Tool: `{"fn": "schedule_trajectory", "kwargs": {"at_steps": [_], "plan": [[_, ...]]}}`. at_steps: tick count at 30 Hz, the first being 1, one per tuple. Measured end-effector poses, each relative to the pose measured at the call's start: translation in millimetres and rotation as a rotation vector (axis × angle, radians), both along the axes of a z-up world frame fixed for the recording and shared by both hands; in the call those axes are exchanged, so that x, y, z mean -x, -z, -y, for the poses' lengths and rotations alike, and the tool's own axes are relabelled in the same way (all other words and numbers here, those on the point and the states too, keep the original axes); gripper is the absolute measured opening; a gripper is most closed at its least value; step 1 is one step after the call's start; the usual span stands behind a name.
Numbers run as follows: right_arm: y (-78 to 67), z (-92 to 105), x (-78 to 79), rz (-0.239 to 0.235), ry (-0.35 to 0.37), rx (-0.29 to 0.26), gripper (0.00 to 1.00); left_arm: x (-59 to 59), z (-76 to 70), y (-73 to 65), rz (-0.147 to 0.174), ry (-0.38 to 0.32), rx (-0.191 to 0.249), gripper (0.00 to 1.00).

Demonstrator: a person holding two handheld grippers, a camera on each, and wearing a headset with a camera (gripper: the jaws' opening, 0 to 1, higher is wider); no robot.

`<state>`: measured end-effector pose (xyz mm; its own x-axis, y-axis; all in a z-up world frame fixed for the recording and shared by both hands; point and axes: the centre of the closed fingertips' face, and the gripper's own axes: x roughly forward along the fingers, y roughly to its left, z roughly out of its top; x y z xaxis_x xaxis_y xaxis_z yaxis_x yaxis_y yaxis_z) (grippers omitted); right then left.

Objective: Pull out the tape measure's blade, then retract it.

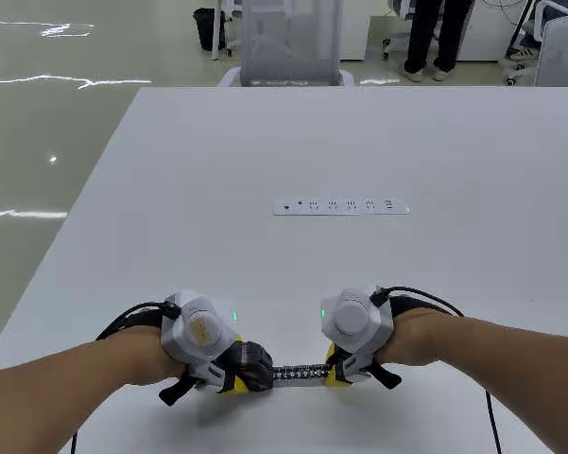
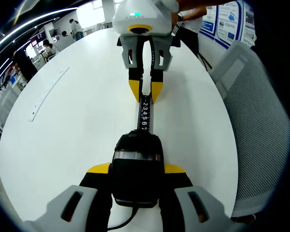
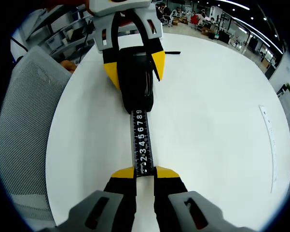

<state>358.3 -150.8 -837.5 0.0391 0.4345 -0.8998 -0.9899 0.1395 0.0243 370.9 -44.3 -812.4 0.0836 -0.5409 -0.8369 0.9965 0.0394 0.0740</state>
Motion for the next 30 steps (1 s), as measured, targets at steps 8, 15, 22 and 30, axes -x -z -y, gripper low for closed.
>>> {"fn": "schedule_trajectory", "kwargs": {"at_steps": [8,15,22,30], "plan": [[-0.1,3.6,-0.3,-0.001,0.008,0.003,0.12,-0.8,0.1,0.5,0.001,-0.001,-0.002,0.33],[-0.1,6.6,0.3,0.0,0.013,-0.001,0.12,-1.0,0.2,0.8,0.002,-0.002,-0.003,0.33],[0.0,10.4,0.4,-0.002,0.018,0.001,0.12,-1.5,0.0,1.1,0.005,-0.001,-0.004,0.33],[0.0,15.8,1.0,-0.006,0.026,0.0,0.12,-0.9,0.2,1.1,-0.001,-0.003,-0.002,0.33]]}}
